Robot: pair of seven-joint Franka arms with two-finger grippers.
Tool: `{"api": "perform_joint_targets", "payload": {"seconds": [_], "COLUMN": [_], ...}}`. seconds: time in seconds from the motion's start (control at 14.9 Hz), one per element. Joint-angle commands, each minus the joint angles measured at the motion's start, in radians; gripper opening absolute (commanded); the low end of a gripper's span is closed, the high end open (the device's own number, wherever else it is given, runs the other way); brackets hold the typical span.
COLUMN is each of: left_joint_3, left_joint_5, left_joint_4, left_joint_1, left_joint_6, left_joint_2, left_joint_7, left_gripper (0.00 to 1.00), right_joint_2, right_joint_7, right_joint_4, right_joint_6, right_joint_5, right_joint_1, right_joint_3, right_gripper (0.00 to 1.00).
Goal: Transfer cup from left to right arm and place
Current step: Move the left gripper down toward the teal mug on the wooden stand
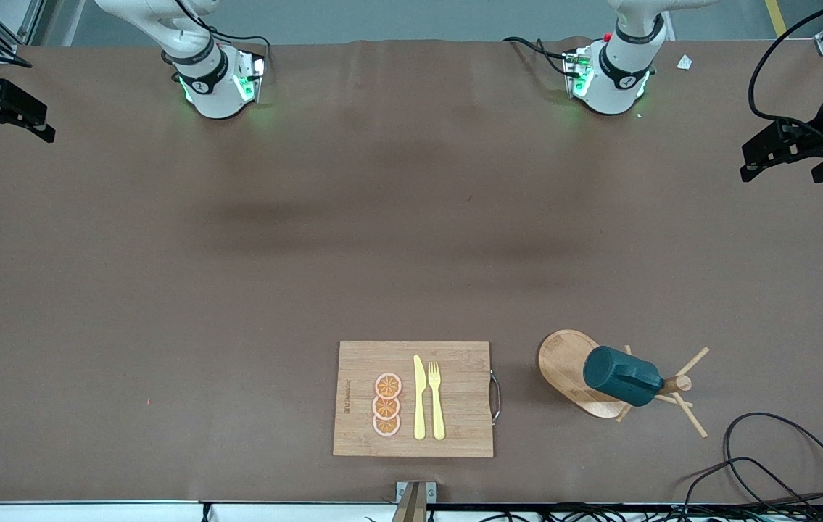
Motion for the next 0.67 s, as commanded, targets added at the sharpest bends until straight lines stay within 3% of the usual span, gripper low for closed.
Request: {"api": "perform_joint_targets", "payload": {"seconds": [0.0,0.27,0.6], "left_joint_3": [0.0,0.0,-0.011], "left_joint_5": [-0.011,-0.008,0.0], "left_joint_4": [0.008,0.011,0.071], "left_joint_1": [0.001,-0.005,-0.011], "left_joint_6": [-0.005,-0.004,0.003], "left_joint_2": [0.001,0.021,0.126], "left_joint_7": [0.014,0.003,-0.012], "left_gripper": [1.0,1.0,1.0], "right_joint_2": [-0.031,-0.031,-0.029], "right_joint_7": [-0.015,-0.015,-0.015], "right_joint_4": [-0.034,-0.034,-0.032], "right_joint_6": [0.008,0.007,0.001], "right_joint_5": [-0.003,-0.003,-0.007], "right_joint_1": [-0.024,-0.025,-0.022], "right_joint_3": [0.019,0.019,0.02], "right_gripper": [1.0,1.0,1.0]}}
